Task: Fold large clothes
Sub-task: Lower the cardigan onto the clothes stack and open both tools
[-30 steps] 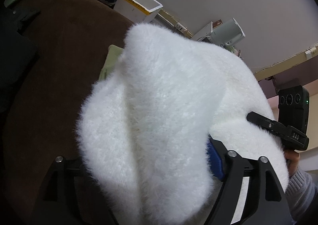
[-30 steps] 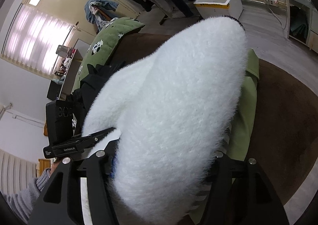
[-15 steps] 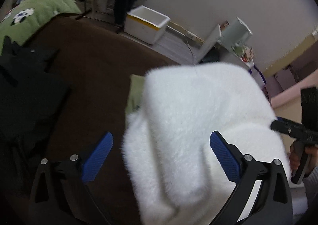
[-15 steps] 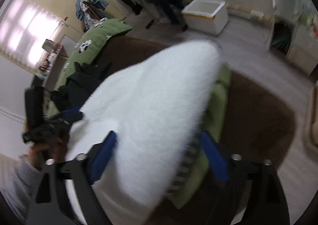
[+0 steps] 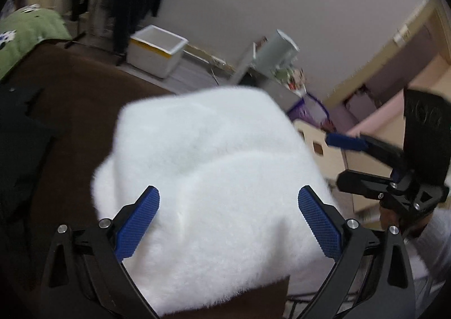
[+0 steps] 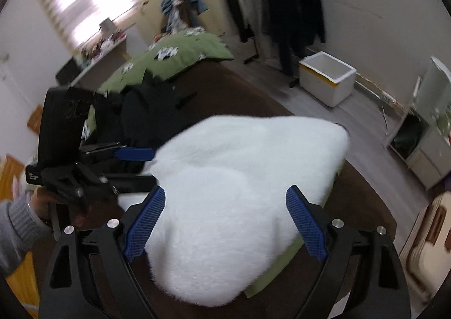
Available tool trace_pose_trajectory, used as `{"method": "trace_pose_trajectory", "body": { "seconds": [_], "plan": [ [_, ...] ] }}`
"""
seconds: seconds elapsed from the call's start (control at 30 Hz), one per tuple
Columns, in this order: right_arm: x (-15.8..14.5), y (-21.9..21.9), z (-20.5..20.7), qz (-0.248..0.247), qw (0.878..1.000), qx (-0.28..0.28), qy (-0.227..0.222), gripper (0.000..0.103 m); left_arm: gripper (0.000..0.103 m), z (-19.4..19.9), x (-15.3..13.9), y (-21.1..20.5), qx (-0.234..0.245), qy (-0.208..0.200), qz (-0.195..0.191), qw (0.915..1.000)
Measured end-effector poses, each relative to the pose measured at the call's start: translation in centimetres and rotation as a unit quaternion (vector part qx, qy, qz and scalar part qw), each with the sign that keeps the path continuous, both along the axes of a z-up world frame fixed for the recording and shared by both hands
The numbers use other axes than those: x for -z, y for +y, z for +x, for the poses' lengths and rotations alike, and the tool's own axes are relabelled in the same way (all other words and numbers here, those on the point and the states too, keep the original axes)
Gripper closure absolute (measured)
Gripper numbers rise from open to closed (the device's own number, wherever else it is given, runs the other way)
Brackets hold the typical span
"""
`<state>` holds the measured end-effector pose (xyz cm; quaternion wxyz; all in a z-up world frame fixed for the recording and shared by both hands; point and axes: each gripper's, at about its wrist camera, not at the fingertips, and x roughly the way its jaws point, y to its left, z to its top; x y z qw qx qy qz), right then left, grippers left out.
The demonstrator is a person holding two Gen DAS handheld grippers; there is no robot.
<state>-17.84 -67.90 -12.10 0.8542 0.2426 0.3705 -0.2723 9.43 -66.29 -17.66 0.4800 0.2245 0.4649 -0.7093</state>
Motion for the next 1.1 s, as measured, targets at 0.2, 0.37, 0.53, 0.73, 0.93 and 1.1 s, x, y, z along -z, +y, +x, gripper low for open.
{"method": "trace_pose_trajectory", "body": {
  "seconds": [0.2, 0.37, 0.53, 0.73, 0.93, 1.1],
  "plan": [
    [3.7, 1.0, 0.3, -0.008, 0.998, -0.033, 0.050, 0.016, 0.007, 0.9, 3.5, -0.6, 0.008, 0.020, 0.026, 0.9994],
    [5.1, 0.9, -0.8, 0.011, 0.999, -0.020, 0.048, 0.016, 0.007, 1.6, 5.3, -1.0, 0.016, 0.025, 0.015, 0.9994],
    [5.3, 0.9, -0.9, 0.015, 0.999, -0.012, 0.043, 0.016, 0.007, 2.2, 6.3, -1.5, -0.011, 0.057, 0.024, 0.9981],
    [5.1, 1.1, -0.8, 0.015, 0.999, -0.009, 0.043, 0.015, 0.007, 1.6, 5.9, -1.4, -0.019, 0.038, 0.030, 0.9986],
    [5.1, 0.8, -1.0, 0.027, 0.999, 0.013, 0.038, 0.011, 0.007, 1.2, 5.1, -1.1, -0.054, 0.020, 0.036, 0.9977],
    [4.6, 0.8, -1.1, 0.015, 0.999, 0.034, 0.030, 0.006, 0.007, 1.6, 3.8, -0.5, -0.074, 0.034, 0.004, 0.9966]
  ]
}}
